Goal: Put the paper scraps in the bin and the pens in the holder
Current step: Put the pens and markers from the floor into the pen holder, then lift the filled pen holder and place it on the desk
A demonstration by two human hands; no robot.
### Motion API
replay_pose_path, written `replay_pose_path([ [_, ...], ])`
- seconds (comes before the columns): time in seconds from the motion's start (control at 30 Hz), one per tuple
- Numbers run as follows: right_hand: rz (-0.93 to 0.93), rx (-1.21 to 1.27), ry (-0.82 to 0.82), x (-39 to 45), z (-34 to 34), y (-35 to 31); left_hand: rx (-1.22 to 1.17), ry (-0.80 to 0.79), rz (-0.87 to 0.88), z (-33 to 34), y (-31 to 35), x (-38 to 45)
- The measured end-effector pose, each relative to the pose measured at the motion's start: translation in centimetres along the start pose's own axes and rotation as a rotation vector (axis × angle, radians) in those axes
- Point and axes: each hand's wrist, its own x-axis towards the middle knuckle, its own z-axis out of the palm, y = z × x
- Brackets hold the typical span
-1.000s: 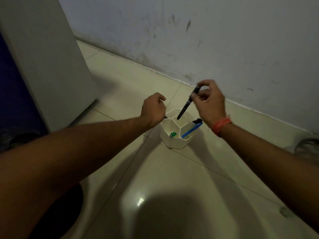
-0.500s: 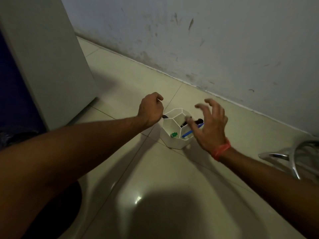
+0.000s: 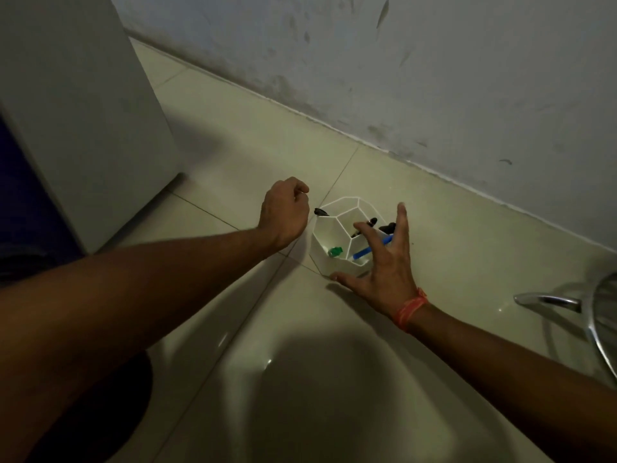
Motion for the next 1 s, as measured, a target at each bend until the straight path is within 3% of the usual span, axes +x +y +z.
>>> replay_pose_path([
  [0.3,-0.033,0.092,0.055,1.8,1.5,0.3,-0.109,0.039,-0.163,1.6,-2.1,0.0],
  [0.5,0.003,0.101,0.075,2.4,-3.9,-4.7,-0.209,0.1,-0.293,-2.6,3.2,-2.1],
  [0.73,0.017,0.099,0.029,3.9,-20.4,-16.1,-0.374,0.311,-0.481,-16.3,18.0,-5.0],
  [1.0,-0.059,0.159,0.045,9.1,-46.6,-34.0,-0.516,0.44,-0.361,-40.4,41.0,-7.5],
])
